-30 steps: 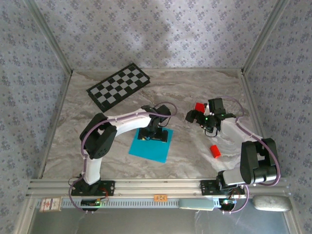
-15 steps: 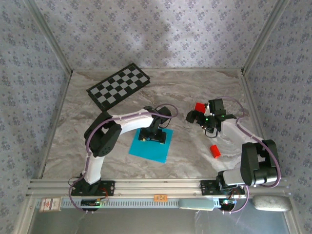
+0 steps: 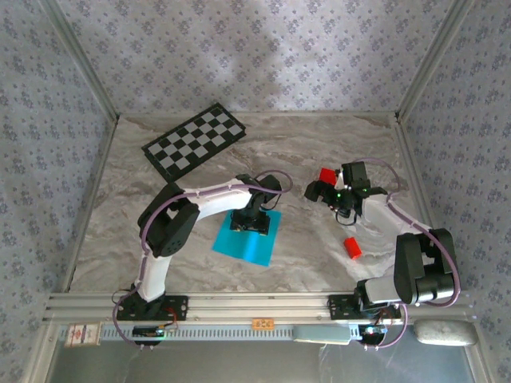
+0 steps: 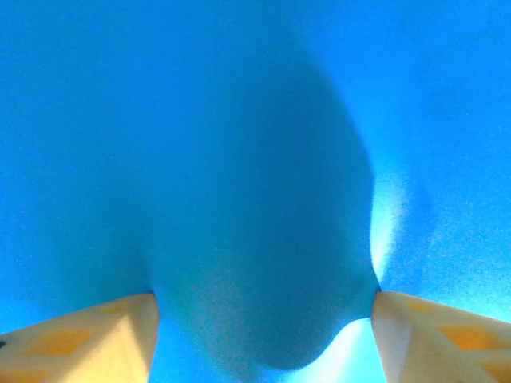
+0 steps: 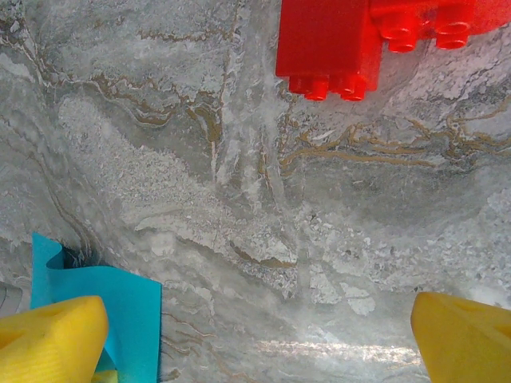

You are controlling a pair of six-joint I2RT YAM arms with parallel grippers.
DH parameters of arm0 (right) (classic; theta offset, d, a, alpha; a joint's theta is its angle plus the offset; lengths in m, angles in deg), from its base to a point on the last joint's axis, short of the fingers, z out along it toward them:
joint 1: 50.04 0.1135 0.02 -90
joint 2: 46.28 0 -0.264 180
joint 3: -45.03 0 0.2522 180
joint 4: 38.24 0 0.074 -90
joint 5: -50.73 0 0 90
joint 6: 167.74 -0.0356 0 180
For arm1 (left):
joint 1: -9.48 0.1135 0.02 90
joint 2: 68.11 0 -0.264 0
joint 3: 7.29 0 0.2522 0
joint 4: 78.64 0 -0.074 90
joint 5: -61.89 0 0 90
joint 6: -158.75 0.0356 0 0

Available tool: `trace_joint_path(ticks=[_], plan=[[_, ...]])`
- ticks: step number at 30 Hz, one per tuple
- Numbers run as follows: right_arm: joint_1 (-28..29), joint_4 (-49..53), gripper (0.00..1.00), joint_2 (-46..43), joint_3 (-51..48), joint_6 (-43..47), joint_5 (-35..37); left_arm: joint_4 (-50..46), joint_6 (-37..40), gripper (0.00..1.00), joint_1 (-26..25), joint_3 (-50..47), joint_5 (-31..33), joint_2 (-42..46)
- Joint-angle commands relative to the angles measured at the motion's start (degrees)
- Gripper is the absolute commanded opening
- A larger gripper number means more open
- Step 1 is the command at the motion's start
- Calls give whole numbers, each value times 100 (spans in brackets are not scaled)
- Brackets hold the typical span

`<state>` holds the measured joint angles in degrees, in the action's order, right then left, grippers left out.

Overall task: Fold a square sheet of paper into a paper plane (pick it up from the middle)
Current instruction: First fold the square sheet of paper in half at the center of the table.

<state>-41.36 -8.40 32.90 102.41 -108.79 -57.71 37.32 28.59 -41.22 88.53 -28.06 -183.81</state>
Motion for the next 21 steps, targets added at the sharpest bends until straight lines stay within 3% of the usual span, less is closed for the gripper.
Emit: trace_joint_path(ticks=[1,4,9,15,21], plan=[[-46,35,99,14,36,-59,26,71,-57,61,47,-152,214,243],[-50,-16,99,18,27,-93,-29,398,-62,49,206,-300,-193,694],[-44,-337,99,12,-51,-182,-363,1651,-247,32,687,-906,-1549,1567],[6,-1005,97,15,-222,-317,-1134,3164,-744,29,1160,-1579,-2764,1972],[295,-1233,93,194,-169,-280,-1606,4105,-1159,28,1489,-2019,-3252,1801]])
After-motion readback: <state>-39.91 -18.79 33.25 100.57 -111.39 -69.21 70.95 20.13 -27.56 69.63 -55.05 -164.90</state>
